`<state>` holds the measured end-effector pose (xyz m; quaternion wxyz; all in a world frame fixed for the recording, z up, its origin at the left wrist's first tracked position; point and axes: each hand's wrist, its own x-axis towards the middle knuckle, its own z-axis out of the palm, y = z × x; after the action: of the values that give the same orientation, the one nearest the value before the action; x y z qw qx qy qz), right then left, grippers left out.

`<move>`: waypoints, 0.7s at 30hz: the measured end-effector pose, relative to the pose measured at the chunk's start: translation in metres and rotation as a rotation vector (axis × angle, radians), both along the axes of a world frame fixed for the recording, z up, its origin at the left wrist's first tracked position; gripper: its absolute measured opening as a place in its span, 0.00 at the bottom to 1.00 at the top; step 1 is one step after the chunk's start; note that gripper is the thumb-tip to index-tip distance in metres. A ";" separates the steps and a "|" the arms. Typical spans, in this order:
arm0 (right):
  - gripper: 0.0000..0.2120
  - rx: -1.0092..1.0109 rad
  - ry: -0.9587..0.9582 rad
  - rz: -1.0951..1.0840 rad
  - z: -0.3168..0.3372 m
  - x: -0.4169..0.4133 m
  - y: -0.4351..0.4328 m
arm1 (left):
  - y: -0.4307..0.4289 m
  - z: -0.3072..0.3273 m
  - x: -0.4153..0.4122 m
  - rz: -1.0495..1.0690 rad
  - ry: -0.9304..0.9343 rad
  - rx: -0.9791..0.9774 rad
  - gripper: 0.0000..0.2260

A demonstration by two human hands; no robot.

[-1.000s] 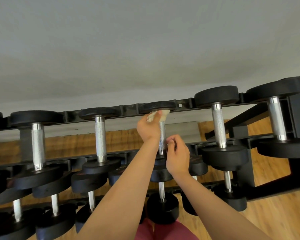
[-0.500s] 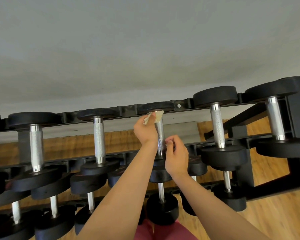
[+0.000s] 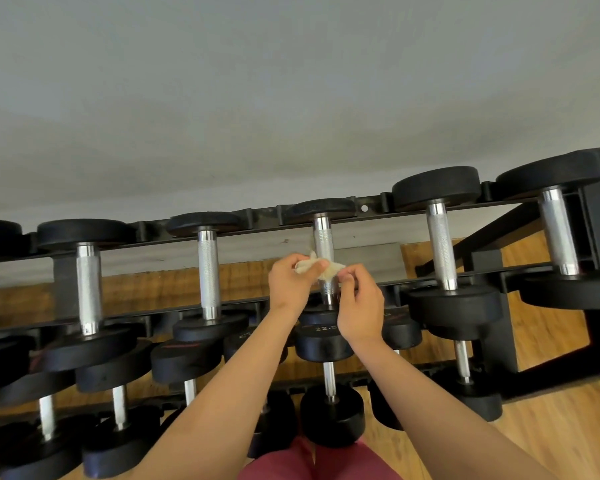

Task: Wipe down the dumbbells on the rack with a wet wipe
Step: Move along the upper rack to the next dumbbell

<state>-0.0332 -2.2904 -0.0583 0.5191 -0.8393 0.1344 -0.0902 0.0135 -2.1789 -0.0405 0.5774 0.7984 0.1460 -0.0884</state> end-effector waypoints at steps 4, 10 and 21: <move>0.09 -0.004 0.024 -0.018 0.003 0.001 0.001 | 0.010 0.000 -0.017 -0.173 -0.019 0.127 0.06; 0.08 0.028 0.057 -0.055 0.009 -0.001 0.002 | 0.012 0.009 -0.024 -0.320 -0.053 0.257 0.04; 0.08 -0.001 0.121 -0.276 0.004 -0.090 -0.023 | -0.004 0.015 -0.015 -0.335 0.121 0.270 0.16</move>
<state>-0.1228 -2.3134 -0.0540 0.4921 -0.8170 0.2795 -0.1103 -0.0017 -2.1829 -0.0251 0.4328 0.8748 0.0560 -0.2105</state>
